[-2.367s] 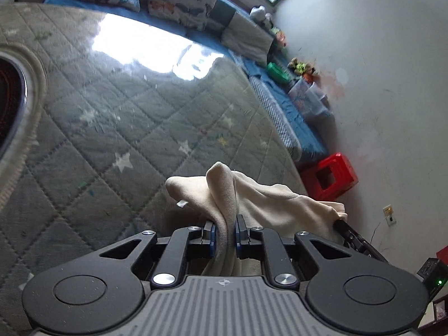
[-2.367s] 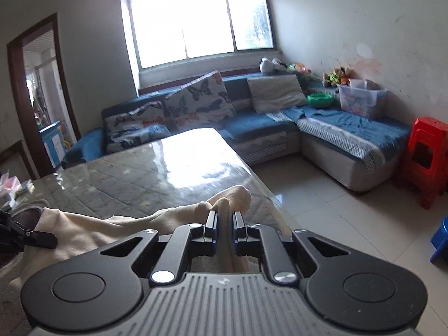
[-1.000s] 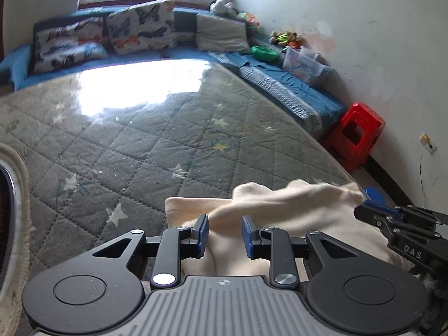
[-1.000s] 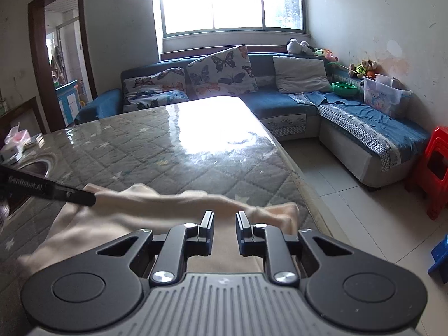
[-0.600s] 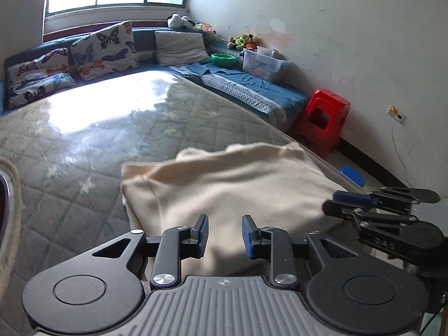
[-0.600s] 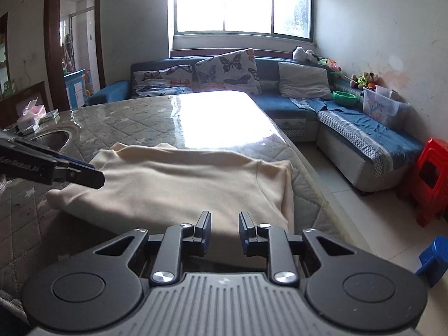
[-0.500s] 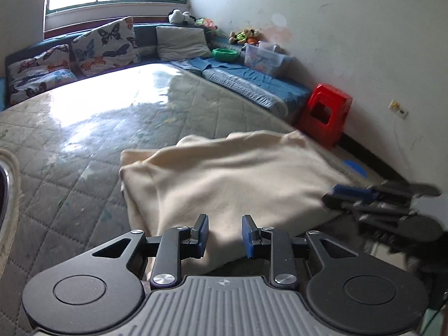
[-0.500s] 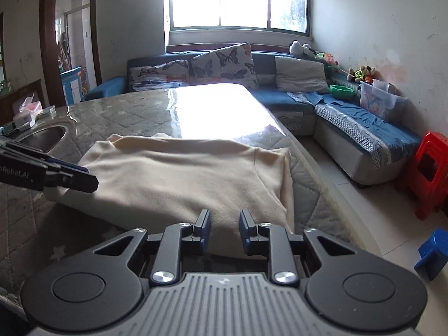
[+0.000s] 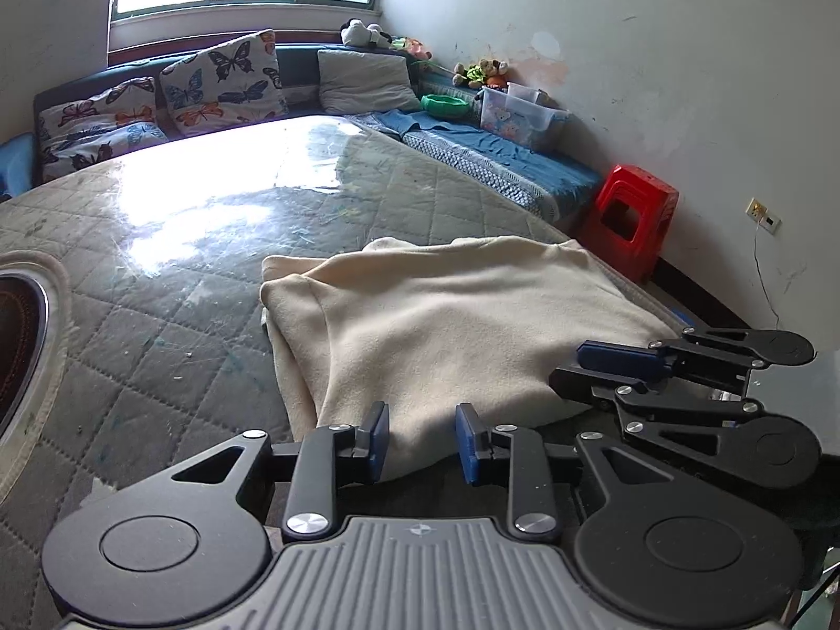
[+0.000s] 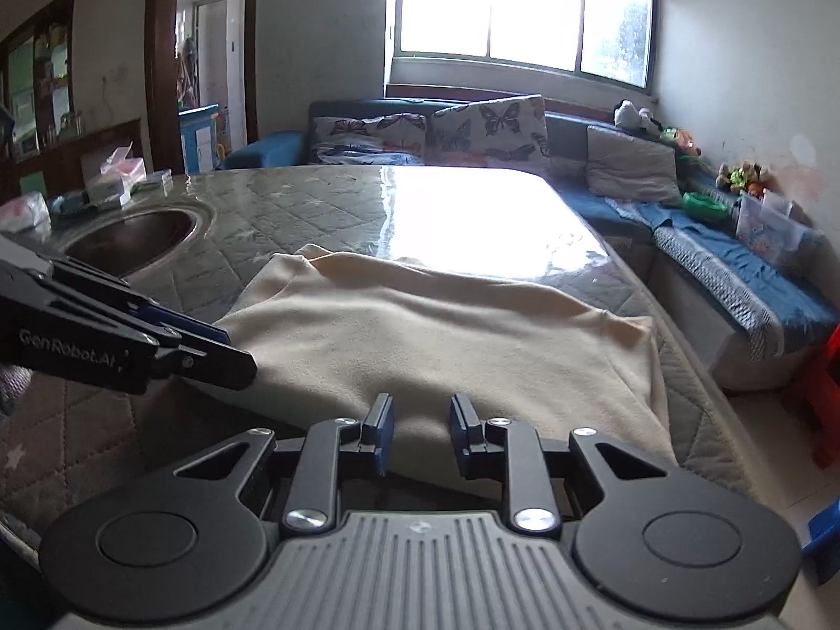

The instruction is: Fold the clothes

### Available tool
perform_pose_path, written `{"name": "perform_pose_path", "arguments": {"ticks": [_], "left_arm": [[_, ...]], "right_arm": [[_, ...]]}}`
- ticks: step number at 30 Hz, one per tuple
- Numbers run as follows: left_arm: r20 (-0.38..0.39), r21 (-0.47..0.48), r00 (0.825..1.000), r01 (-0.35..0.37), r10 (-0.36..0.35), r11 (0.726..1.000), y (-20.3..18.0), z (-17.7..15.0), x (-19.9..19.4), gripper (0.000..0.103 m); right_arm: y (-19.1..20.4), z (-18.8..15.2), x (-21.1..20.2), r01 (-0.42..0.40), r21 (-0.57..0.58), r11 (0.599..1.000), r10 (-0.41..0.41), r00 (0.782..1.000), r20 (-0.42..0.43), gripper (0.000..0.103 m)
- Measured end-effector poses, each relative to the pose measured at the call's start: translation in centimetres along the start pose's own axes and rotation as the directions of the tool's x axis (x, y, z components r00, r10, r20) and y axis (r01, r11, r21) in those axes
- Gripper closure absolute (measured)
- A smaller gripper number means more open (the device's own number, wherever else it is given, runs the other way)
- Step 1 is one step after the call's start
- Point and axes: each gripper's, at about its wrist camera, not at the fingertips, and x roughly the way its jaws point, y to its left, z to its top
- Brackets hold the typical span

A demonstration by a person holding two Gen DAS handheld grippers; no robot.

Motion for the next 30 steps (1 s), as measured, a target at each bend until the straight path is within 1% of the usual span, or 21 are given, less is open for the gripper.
{"name": "perform_pose_path", "arguments": {"ticks": [1, 5, 8, 10, 13, 14, 16, 18, 21, 23, 24, 26, 28, 30], "left_arm": [[0.005, -0.004, 1.0, 0.001, -0.001, 1.0, 0.0, 0.0, -0.2, 0.066], [0.01, -0.02, 1.0, -0.011, 0.011, 1.0, 0.2, -0.4, -0.8, 0.066], [0.005, -0.037, 1.0, -0.025, 0.025, 0.999, 0.7, -0.7, -1.3, 0.066], [0.002, -0.047, 0.999, -0.034, 0.034, 0.998, 1.0, -1.0, -1.6, 0.066], [-0.005, -0.064, 0.999, -0.038, 0.038, 0.997, 1.2, -1.2, -1.9, 0.066], [-0.009, -0.071, 0.999, -0.037, 0.036, 0.997, 1.3, -1.3, -2.0, 0.061], [-0.017, -0.078, 0.999, -0.034, 0.033, 0.996, 1.3, -1.3, -2.1, 0.057], [-0.028, -0.074, 0.999, -0.039, 0.037, 0.997, 1.1, -1.5, -2.2, 0.056], [-0.046, -0.08, 0.998, -0.049, 0.045, 0.996, 1.0, -1.9, -2.2, 0.049], [-0.056, -0.084, 0.997, -0.055, 0.051, 0.995, 1.0, -2.2, -2.3, 0.046], [-0.062, -0.086, 0.997, -0.059, 0.053, 0.995, 1.0, -2.3, -2.3, 0.045], [-0.07, -0.089, 0.996, -0.064, 0.058, 0.994, 0.9, -2.6, -2.4, 0.038], [-0.074, -0.089, 0.995, -0.068, 0.062, 0.994, 0.9, -2.9, -2.5, 0.033], [-0.078, -0.089, 0.995, -0.072, 0.065, 0.993, 0.8, -3.1, -2.7, 0.03]], "right_arm": [[0.1, 0.1, -0.2, -0.005, 0.004, 1.0, 0.005, 1.0, 0.008, 0.08], [0.7, 0.8, -0.5, -0.033, 0.007, 0.999, 0.033, 0.999, 0.031, 0.079], [1.8, 0.8, 0.4, -0.066, -0.011, 0.998, 0.067, 0.998, 0.015, 0.079], [2.5, 0.4, 1.2, -0.063, -0.046, 0.997, 0.063, 0.998, -0.006, 0.079], [2.7, 0.5, 0.6, -0.059, -0.045, 0.997, 0.06, 0.998, 0.008, 0.079], [2.6, 0.6, 0.3, -0.062, -0.037, 0.997, 0.063, 0.998, 0.014, 0.079], [2.4, 0.8, -0.4, -0.065, -0.026, 0.998, 0.065, 0.998, 0.021, 0.077], [2.1, 0.9, -1.0, -0.061, -0.015, 0.998, 0.062, 0.998, 0.023, 0.071], [1.8, 0.6, -1.6, -0.058, 0.01, 0.998, 0.058, 0.998, 0.015, 0.07], [1.7, 0.4, -1.8, -0.047, 0.025, 0.999, 0.047, 0.999, 0.003, 0.067], [1.7, 0.2, -1.9, -0.039, 0.031, 0.999, 0.039, 0.999, -0.002, 0.063], [1.6, -0.2, -2.0, -0.03, 0.048, 0.998, 0.031, 0.999, -0.014, 0.06], [1.6, -0.5, -2.0, -0.021, 0.062, 0.998, 0.022, 0.999, -0.025, 0.055], [1.7, -0.8, -2.0, -0.01, 0.07, 0.998, 0.012, 0.999, -0.034, 0.053]]}}
